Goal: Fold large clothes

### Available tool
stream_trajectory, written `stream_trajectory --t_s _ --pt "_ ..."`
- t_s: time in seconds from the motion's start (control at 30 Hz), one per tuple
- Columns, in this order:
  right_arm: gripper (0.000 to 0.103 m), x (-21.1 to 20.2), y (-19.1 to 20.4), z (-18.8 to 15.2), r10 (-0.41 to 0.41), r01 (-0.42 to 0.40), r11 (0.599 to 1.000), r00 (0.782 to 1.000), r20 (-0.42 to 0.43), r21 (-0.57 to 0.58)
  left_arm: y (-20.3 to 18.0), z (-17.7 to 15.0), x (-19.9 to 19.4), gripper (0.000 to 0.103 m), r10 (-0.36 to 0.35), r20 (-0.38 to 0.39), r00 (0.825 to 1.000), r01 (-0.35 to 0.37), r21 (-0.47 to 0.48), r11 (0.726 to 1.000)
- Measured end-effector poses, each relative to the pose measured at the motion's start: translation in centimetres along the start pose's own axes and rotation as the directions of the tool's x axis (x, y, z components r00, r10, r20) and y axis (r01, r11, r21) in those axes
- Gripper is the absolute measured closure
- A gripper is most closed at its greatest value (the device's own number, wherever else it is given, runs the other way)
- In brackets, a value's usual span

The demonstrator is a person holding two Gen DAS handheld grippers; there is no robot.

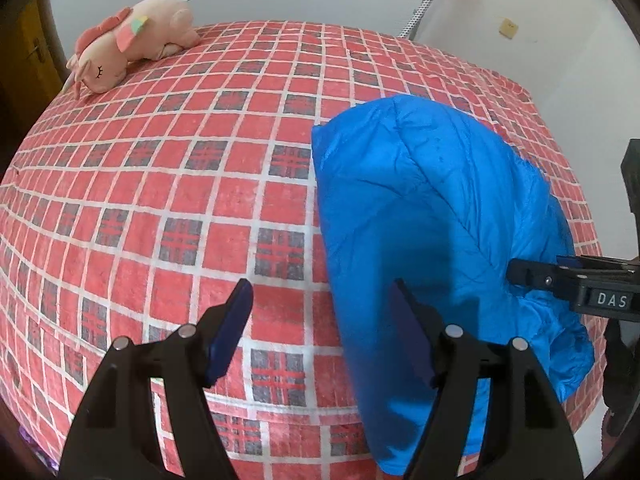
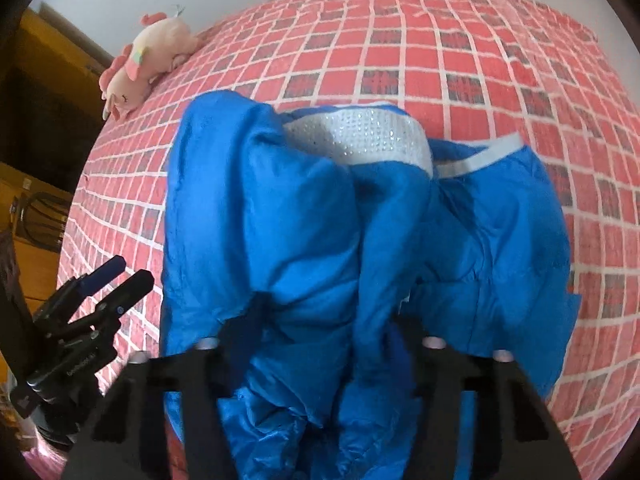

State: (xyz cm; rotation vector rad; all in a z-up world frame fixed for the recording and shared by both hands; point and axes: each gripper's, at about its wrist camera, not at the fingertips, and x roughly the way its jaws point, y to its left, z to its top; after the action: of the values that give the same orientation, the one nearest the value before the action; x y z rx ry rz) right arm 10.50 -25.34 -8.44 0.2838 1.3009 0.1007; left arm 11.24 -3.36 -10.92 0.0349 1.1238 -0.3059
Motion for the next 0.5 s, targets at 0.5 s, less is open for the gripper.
stream_trajectory --t_s 0.5 --pt "0.097 -6.4 -0.2 -1.9 0.0 0.012 0.996 0.991 0.13 -0.09 -1.4 -0.3 -1.9 0.033 -0.028 0.02 0.999 0.027 0.022 0.999"
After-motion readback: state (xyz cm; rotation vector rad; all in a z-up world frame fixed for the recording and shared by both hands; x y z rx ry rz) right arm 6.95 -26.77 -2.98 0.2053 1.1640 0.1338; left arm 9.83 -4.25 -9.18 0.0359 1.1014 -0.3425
